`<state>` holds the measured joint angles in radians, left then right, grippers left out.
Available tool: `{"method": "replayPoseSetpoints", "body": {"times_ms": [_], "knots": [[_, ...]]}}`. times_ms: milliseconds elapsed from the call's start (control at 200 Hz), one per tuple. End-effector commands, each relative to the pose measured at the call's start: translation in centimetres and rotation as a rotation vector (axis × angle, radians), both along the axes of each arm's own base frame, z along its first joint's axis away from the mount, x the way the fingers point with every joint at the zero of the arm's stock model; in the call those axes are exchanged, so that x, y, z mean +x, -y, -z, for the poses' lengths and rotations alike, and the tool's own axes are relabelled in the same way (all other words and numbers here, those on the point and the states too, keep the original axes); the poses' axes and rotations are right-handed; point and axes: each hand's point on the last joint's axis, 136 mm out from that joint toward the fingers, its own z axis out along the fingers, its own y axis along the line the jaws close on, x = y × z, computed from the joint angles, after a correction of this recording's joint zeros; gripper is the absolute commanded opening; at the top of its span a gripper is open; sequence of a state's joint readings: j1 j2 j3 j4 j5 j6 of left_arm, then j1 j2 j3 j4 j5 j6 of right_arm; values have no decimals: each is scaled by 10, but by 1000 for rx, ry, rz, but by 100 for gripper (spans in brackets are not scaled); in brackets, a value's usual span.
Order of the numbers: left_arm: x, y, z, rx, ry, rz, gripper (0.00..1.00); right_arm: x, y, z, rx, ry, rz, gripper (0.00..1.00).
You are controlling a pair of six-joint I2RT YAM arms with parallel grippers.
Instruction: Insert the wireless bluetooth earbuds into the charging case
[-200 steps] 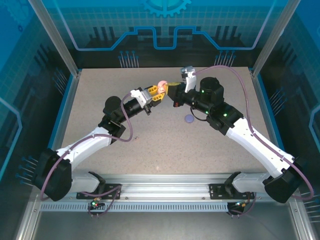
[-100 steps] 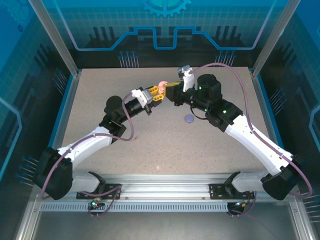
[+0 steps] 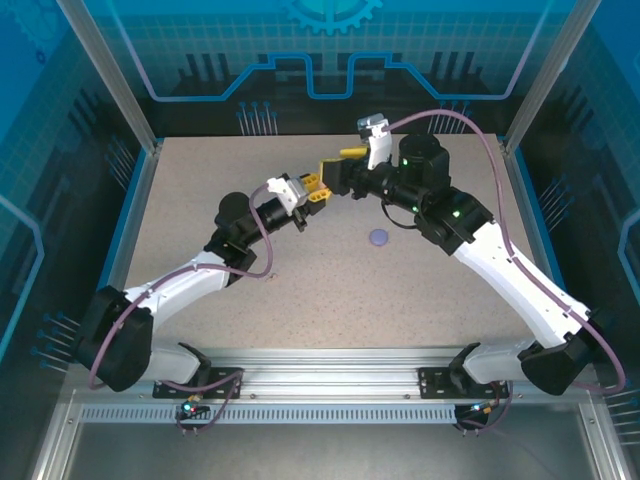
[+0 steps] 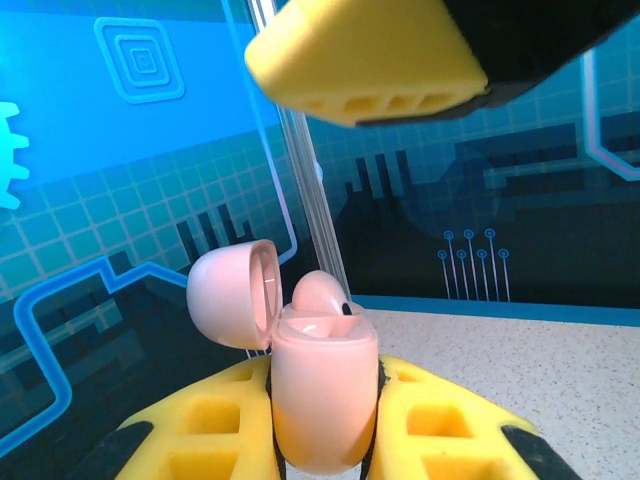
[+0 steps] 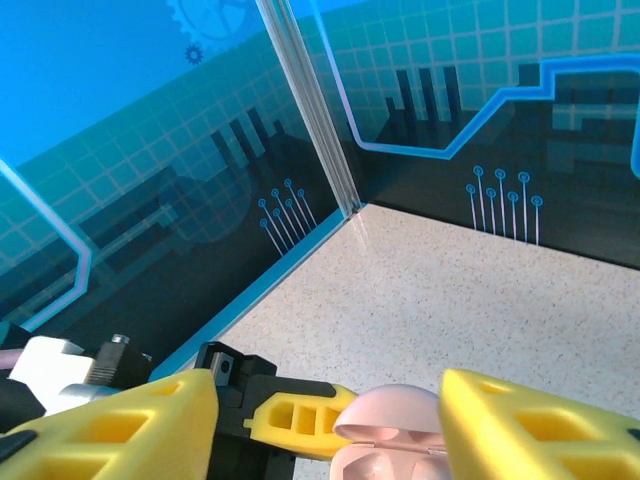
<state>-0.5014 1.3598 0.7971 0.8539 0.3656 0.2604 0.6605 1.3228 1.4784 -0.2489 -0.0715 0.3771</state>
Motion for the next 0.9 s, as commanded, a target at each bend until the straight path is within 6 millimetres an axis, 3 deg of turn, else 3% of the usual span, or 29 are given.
{"method": "replayPoseSetpoints", "body": {"times_ms": [0,140,225,345,520,720,895], "knots": [[0,-2,-6,-42,19,-19,0,0,8,-12,25,-3,32,64],[4,-6,-8,-54,23,-57,0,3,32,-5,59,-59,101,72],[9,-11,-8,-53,25,-95,0,2,46,14,46,-133,151,74],[15,-19,-7,-55,19,-136,0,-1,56,56,0,-273,201,74],[27,-44,-3,-93,-26,-215,0,-2,62,135,-57,-521,310,74],[34,-80,-5,-152,-52,-303,0,-16,33,215,-182,-762,359,73],[37,-105,-12,-200,-56,-372,0,-33,-15,270,-322,-967,423,72]]}}
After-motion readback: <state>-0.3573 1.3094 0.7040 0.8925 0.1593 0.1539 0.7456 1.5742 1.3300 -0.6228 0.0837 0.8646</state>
